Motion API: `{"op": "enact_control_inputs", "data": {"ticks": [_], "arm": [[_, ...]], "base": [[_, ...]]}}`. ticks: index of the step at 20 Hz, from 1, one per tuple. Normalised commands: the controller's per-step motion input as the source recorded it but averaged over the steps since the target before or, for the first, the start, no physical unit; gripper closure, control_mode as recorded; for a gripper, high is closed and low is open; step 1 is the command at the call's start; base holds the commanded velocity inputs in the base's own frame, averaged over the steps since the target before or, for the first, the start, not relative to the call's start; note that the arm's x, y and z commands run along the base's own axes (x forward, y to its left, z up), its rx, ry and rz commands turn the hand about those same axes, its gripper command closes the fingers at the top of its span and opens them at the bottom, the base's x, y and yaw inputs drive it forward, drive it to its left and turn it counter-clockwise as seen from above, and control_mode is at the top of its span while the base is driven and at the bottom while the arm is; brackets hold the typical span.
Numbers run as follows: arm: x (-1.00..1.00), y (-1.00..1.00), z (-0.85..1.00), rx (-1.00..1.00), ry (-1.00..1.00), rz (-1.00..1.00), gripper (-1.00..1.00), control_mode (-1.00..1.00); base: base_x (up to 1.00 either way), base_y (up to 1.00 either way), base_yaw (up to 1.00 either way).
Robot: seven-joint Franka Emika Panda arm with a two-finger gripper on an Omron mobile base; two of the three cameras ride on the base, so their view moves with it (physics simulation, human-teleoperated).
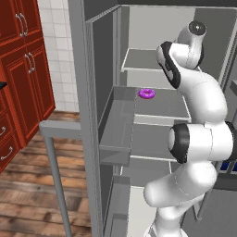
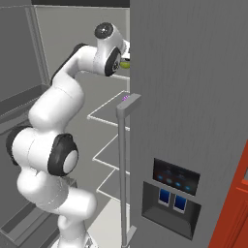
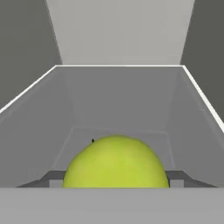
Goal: Pick up the banana and pear from the fridge and place one fruit on each plate on the dining counter.
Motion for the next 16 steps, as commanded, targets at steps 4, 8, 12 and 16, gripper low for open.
{"op": "enact_control_inputs", "data": {"ticks": [4, 8, 12, 16], "arm": [[-1.00, 0.41, 0.02, -0.02, -0.12, 0.06, 1.00, -1.00], [-0.96, 0.42, 0.25, -0.01, 0.00, 0.07, 1.00, -1.00], [-0.82, 0.37, 0.39, 0.00, 0.00, 0.06, 1.00, -1.00], [-0.70, 0.22, 0.47, 0.00, 0.04, 0.04, 1.00, -1.00]], "base": [[0.00, 0.00, 0.00], [0.00, 0.00, 0.00], [0.00, 0.00, 0.00], [0.00, 0.00, 0.00]]}}
